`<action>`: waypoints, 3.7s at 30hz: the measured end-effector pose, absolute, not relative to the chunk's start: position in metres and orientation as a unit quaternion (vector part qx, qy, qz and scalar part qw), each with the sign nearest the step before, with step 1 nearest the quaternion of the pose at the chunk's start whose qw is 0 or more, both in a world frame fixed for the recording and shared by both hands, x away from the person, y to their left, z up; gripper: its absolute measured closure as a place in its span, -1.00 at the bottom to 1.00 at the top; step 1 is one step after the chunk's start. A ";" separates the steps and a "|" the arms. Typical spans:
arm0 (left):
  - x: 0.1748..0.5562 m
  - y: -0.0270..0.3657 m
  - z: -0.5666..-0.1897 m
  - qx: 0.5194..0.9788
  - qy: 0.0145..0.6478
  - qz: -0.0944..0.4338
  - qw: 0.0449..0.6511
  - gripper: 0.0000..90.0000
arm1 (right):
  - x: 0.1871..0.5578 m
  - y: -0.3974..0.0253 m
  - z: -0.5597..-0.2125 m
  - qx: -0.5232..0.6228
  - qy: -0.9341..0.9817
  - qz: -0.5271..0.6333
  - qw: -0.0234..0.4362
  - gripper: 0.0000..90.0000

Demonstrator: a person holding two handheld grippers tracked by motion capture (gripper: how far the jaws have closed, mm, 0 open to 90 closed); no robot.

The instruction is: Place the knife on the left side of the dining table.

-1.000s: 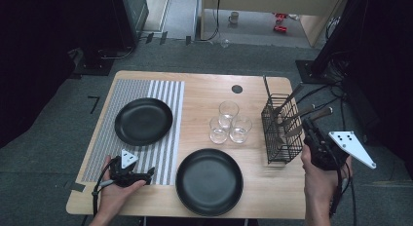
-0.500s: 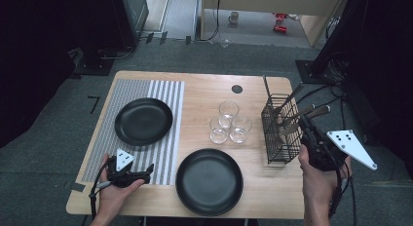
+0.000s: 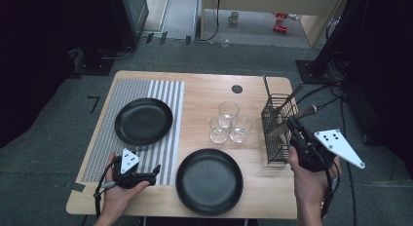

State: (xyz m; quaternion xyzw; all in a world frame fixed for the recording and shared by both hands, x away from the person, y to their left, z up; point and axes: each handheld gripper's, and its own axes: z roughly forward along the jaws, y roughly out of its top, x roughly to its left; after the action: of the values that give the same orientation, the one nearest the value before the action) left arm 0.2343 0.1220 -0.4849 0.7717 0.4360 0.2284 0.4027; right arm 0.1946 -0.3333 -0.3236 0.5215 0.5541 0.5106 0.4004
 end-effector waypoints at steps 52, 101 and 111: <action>0.230 0.027 -0.439 0.790 0.314 0.192 0.490 -0.96 | 0.194 -0.245 -0.333 0.458 0.615 0.553 0.326 0.86; 0.219 -0.003 -0.425 0.757 0.265 0.248 0.544 0.29 | 0.191 -0.179 -0.348 0.436 0.643 0.575 0.258 0.86; 0.217 -0.005 -0.429 0.757 0.272 0.282 0.523 0.59 | 0.189 -0.170 -0.351 0.444 0.635 0.577 0.257 0.86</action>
State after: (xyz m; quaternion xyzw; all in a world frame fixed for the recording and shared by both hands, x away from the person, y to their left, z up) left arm 0.2172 -0.0054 -0.4288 0.7575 0.2719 0.2816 0.5225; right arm 0.1892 -0.1696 -0.3514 0.4442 0.6353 0.5773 0.2565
